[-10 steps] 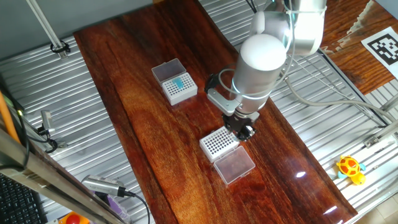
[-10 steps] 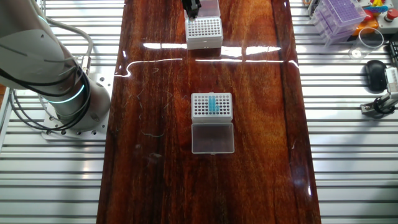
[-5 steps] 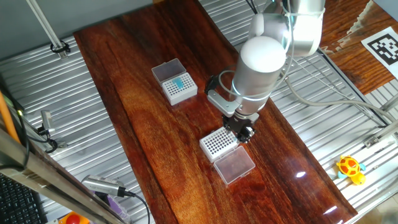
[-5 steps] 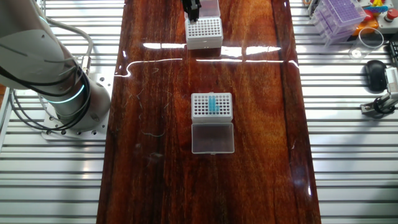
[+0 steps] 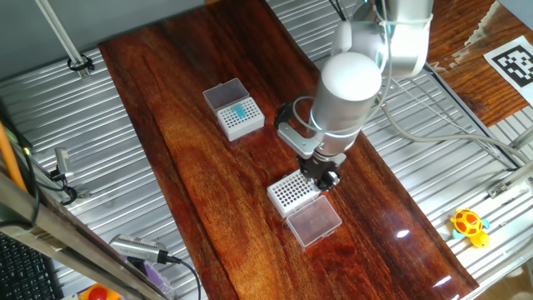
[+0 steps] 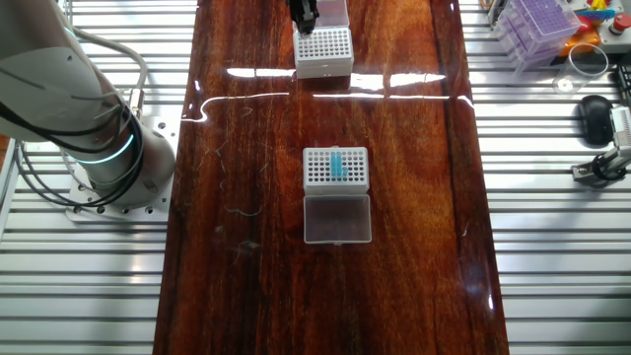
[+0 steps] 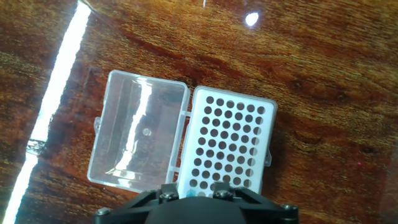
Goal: Transfer all medium pipette tips from one holder to another
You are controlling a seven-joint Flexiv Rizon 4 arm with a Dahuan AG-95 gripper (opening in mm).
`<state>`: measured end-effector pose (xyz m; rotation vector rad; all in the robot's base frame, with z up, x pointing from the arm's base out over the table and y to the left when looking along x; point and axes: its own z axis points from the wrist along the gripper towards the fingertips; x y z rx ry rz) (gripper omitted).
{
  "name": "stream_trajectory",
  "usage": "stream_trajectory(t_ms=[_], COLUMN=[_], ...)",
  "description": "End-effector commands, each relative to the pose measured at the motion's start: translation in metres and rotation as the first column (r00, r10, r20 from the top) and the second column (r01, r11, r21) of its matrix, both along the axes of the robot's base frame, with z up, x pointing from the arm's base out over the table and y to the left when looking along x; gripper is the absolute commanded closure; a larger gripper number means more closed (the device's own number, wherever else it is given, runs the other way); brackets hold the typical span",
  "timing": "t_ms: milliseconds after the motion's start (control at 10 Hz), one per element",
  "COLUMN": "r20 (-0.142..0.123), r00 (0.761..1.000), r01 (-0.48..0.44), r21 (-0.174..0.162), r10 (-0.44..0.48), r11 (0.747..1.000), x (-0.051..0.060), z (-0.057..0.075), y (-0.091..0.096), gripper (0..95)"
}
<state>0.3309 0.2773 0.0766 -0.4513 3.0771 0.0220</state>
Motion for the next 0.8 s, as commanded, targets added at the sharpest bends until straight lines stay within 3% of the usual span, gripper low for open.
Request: stream_trajectory(t_ms=[100,200,800], r20=[0.003,0.003,-0.002], r00=[1.0,1.0,1.0], r01=[0.001,0.001,0.008], r21=[-0.001,-0.002,-0.003], r10=[-0.001,-0.001,-0.008], r11=[1.0,1.0,1.0], x=[0.0006,0.0006,0.0006], z=[-0.0008,-0.0008,0.0037], y=[0.0001,0.0001,0.0004], gripper=[76.0,95.0,95.0])
